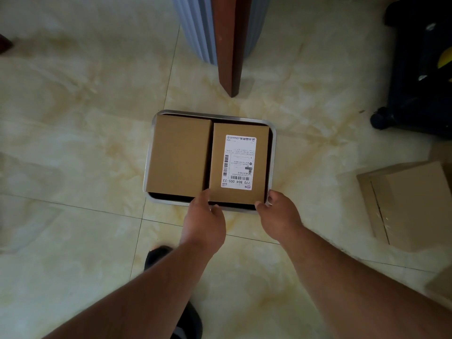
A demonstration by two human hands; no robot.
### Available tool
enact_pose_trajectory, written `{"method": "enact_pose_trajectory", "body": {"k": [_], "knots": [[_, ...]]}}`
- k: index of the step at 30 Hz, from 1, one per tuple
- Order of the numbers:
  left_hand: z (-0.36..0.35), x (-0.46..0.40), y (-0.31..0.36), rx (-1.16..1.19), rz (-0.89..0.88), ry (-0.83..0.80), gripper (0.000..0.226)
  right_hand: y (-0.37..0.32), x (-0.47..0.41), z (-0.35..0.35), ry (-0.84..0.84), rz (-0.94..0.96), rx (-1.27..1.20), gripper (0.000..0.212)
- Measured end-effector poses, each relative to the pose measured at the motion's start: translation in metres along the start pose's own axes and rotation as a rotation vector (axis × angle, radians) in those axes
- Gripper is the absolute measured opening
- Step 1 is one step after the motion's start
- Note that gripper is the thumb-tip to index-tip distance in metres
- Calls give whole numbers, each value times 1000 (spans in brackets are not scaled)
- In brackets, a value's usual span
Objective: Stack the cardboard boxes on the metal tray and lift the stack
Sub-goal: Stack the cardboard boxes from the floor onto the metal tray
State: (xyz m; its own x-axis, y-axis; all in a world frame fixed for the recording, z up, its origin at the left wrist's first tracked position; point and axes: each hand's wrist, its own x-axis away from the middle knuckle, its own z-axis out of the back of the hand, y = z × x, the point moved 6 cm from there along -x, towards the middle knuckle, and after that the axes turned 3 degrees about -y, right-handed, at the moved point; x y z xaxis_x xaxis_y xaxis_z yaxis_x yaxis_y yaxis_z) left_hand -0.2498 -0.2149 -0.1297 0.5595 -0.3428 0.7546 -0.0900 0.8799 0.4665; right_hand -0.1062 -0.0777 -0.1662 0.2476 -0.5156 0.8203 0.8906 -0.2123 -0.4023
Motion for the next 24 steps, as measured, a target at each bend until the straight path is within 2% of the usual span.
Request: {"method": "enact_pose_trajectory", "body": {"k": [2,6,9,13,17,20,24], "knots": [[4,7,1,2,14,37,49,5,4,4,-6,-21,23,32],[1,19,13,-60,6,33,44,16,13,14,-24,-61,9,54],[-18,25,21,-184,16,-94,38,24,20,25,-35,-73,-30,61],[-43,28,29,-362,59,-237,49,38,28,47,-32,-58,-18,63],[-41,17,30,-403,131,-184,56,57,32,73,-34,-47,14,62],[-37,12,28,-405,144,-141,52,70,33,86,-18,-65,8,60],[-32,14,21,-354,159,-121,58,83,35,90,-2,-100,-40,59]]}}
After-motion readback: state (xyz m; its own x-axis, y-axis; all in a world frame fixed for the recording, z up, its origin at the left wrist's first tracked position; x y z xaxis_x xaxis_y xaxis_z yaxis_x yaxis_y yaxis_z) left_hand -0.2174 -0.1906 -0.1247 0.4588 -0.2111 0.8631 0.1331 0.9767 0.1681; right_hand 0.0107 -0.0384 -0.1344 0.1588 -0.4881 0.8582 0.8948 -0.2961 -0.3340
